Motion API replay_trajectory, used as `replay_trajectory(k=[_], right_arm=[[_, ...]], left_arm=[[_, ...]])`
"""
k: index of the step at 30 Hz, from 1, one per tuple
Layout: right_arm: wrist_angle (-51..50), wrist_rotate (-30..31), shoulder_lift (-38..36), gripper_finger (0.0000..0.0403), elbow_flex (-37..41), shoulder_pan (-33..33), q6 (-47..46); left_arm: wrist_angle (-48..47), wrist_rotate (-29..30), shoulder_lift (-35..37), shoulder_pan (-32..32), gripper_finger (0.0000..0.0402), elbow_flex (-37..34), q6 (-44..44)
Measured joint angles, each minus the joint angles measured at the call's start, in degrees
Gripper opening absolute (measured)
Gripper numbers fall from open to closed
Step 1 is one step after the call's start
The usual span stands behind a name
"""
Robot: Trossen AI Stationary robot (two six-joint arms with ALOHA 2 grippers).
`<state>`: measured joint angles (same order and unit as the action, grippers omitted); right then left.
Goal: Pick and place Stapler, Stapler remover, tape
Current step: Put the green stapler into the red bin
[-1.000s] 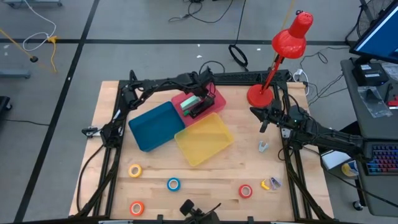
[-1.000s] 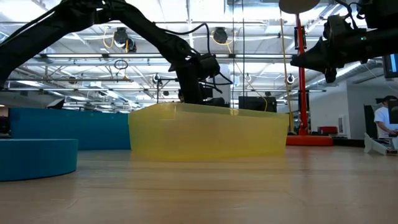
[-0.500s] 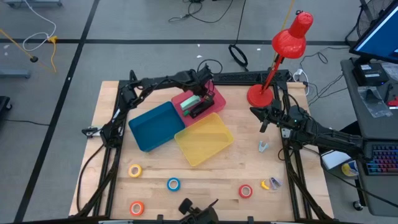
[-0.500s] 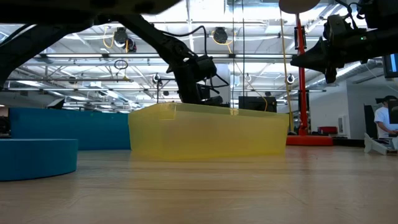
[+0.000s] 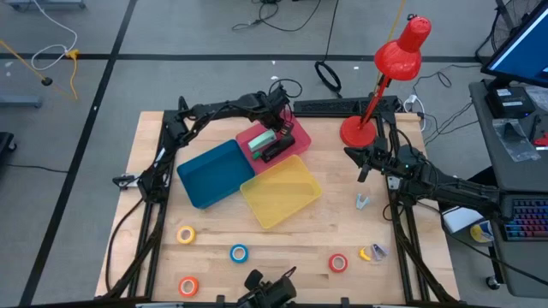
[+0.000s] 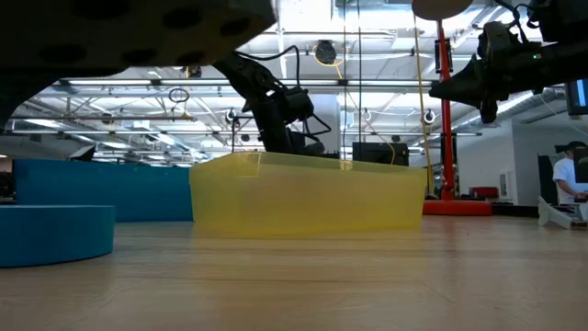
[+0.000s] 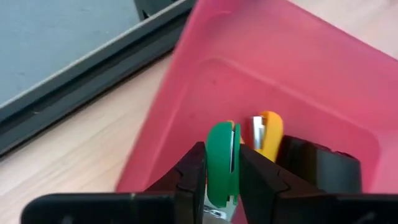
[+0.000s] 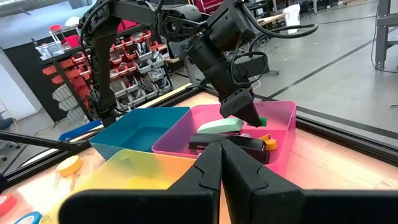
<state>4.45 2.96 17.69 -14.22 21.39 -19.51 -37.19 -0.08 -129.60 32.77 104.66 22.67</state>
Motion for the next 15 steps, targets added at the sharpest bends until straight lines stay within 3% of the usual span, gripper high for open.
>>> replay_trajectory(k=[15], right_arm=[[0.0, 0.0, 0.0, 0.0, 0.0, 0.0, -0.8]], left_arm=[[1.3, -2.5, -0.6, 0.2, 0.0085, 0.0, 1.4]])
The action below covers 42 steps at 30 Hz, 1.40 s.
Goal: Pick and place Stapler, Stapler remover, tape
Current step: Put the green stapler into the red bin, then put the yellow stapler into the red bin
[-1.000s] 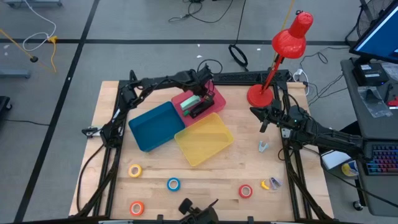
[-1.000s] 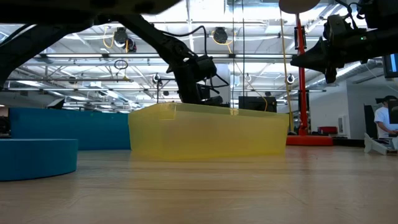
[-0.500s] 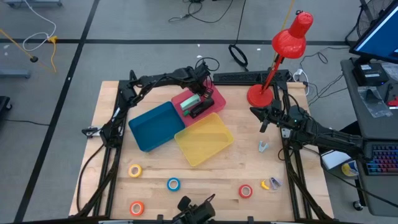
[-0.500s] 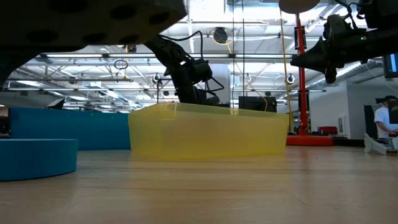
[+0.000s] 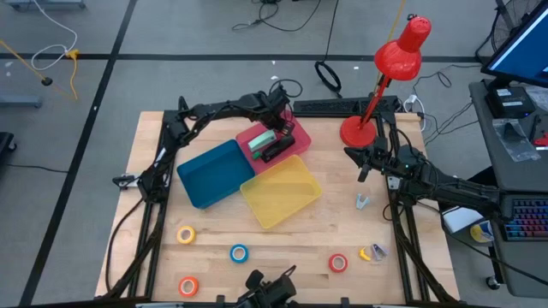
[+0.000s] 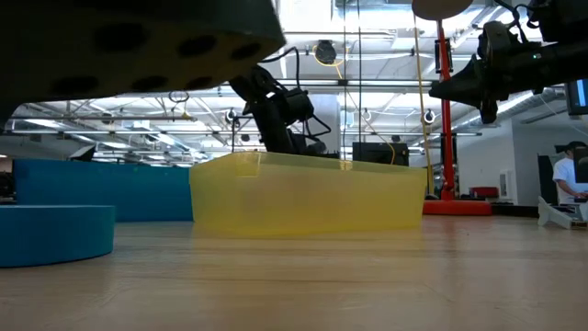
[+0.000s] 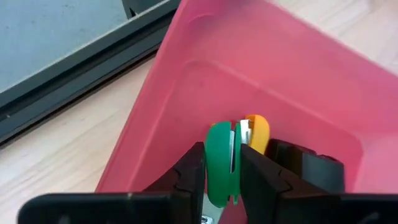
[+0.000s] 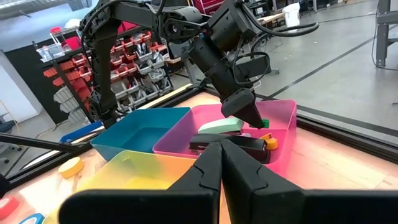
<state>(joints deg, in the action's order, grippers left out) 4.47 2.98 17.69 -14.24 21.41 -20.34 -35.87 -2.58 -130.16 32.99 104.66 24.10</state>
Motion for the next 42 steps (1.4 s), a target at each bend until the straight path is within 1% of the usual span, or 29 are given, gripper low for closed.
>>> replay_trajectory(k=[3, 11, 17, 20, 22, 25, 29, 37, 42], right_arm=[[0.0, 0.0, 0.0, 0.0, 0.0, 0.0, -0.2], [0.0, 0.0, 0.0, 0.0, 0.0, 0.0, -0.1], [0.5, -0.2, 0.0, 0.0, 0.0, 0.0, 0.0], [1.6, -0.3, 0.0, 0.0, 0.0, 0.0, 0.0], [2.1, -1.5, -0.1, 0.0, 0.0, 0.0, 0.0], [3.0, -6.3, -0.2, 0.0, 0.0, 0.0, 0.0], [2.8, -15.1, -0.2, 0.0, 0.0, 0.0, -1.6], [-2.2, -31.3, -0.2, 0.0, 0.0, 0.0, -10.3], [-3.0, -43.0, -0.2, 0.0, 0.0, 0.0, -18.5]], left_arm=[[0.0, 0.0, -0.2, 0.1, 0.0103, 0.0, 0.1], [0.1, -0.2, -0.1, 1.2, 0.0165, 0.0, 0.5], [0.1, -5.0, -0.1, 2.4, 0.0197, 0.0, 2.8], [-0.1, -8.4, 0.9, 2.9, 0.0207, 0.0, 5.4], [0.0, -10.8, 1.9, 3.0, 0.0208, 0.0, 6.8], [-0.2, -13.4, 4.0, 2.7, 0.0209, 0.0, 7.2], [-0.3, -14.8, 7.9, 0.5, 0.0209, 0.0, 6.6], [-0.4, -14.8, 14.7, -7.5, 0.0209, 0.0, 4.8], [-0.1, -12.2, 16.1, -14.3, 0.0209, 0.0, 5.5]])
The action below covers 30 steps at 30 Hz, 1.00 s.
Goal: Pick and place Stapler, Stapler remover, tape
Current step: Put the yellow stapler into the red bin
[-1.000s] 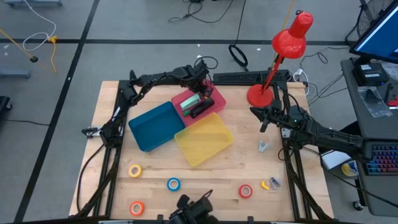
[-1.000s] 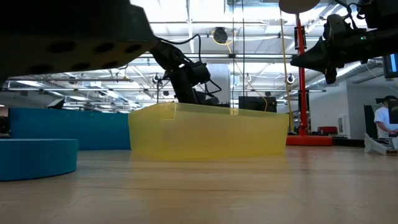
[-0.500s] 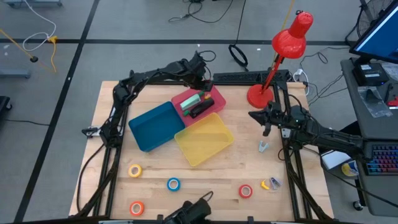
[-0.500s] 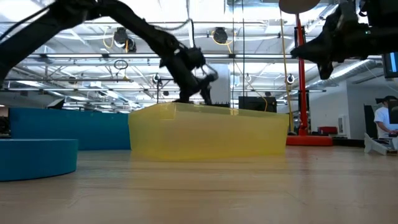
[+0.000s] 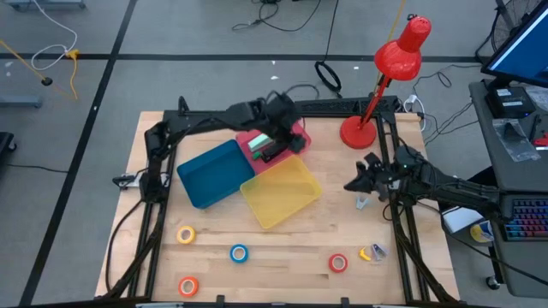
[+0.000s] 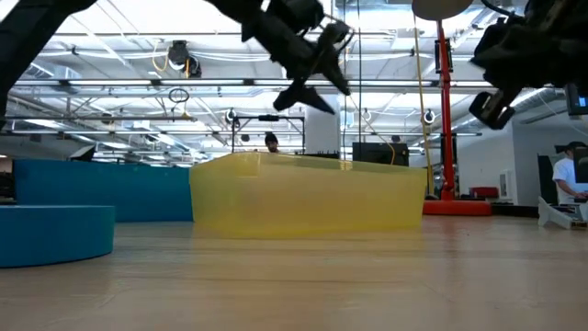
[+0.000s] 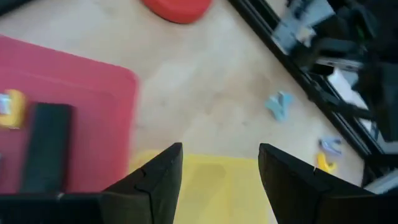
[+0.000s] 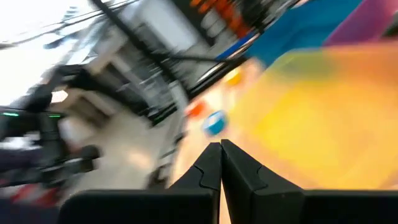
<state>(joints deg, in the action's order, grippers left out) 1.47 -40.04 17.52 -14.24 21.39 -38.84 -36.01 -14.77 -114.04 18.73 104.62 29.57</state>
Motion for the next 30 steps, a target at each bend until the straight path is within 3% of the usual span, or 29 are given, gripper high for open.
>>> replay_trajectory(k=[4, 7, 12, 20, 30], right_arm=[[0.5, -10.3, 0.0, 0.0, 0.0, -0.2, -7.3], [0.7, -14.1, 0.0, 0.0, 0.0, -1.4, -10.3], [4.6, -14.1, 0.0, 0.0, 0.0, -4.4, -11.4], [14.8, -10.9, 0.0, 0.0, 0.0, -8.0, -13.6], [14.4, -5.1, 0.2, 0.0, -2.3, -10.4, -9.0]], left_arm=[[-0.2, 0.3, -0.2, -5.4, 0.0209, 0.0, -2.2], [-0.4, 2.0, -0.1, -9.1, 0.0209, 0.0, -2.4], [3.1, 7.6, -0.2, -14.0, 0.0209, 0.0, -0.6], [15.0, 5.2, -0.1, -17.3, 0.0209, 0.0, -5.6], [14.4, 4.6, 1.5, -17.7, 0.0209, 0.0, -10.3]])
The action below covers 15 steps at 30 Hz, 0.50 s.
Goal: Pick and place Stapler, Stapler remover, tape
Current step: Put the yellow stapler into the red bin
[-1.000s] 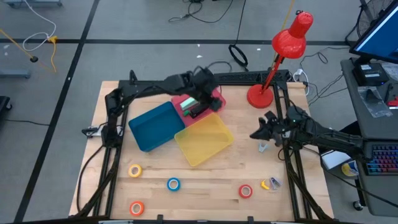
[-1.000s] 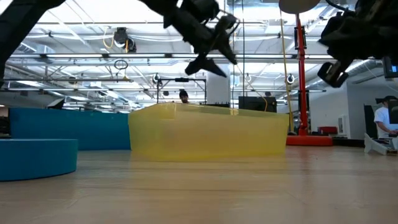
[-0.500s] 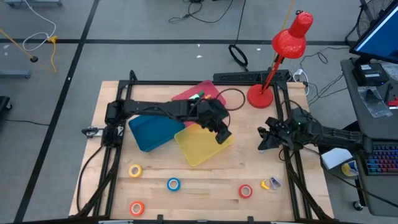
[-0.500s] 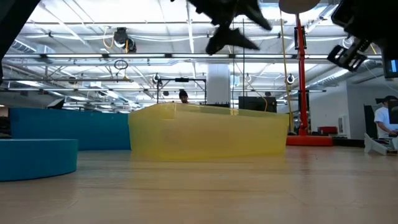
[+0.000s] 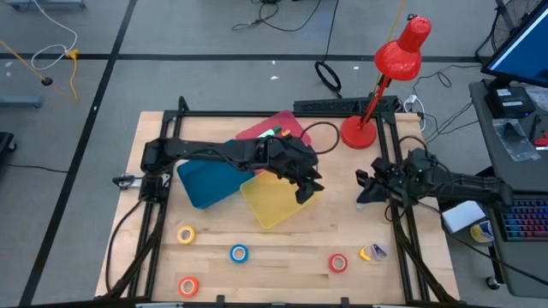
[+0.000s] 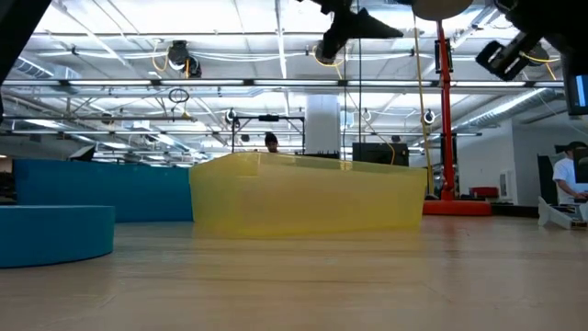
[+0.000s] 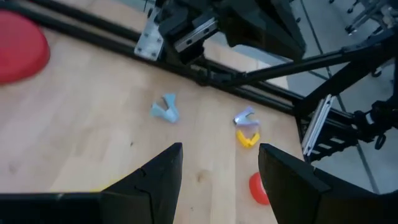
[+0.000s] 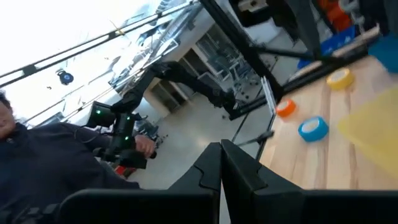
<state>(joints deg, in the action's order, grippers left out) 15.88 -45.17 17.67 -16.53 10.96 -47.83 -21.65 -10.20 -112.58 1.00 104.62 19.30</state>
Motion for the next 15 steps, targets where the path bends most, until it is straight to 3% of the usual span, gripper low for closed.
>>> replay_trajectory(k=[4, 15], right_arm=[[-4.3, 2.7, 0.6, 0.0, -3.9, -0.2, 4.1], [-27.7, 10.8, 7.0, 0.0, -17.2, -0.3, 19.3]], left_arm=[[-0.9, 0.0, 1.0, 0.5, 0.0209, 0.0, -3.3], [-4.4, -2.0, 3.3, 1.6, 0.0209, 0.0, -8.9]])
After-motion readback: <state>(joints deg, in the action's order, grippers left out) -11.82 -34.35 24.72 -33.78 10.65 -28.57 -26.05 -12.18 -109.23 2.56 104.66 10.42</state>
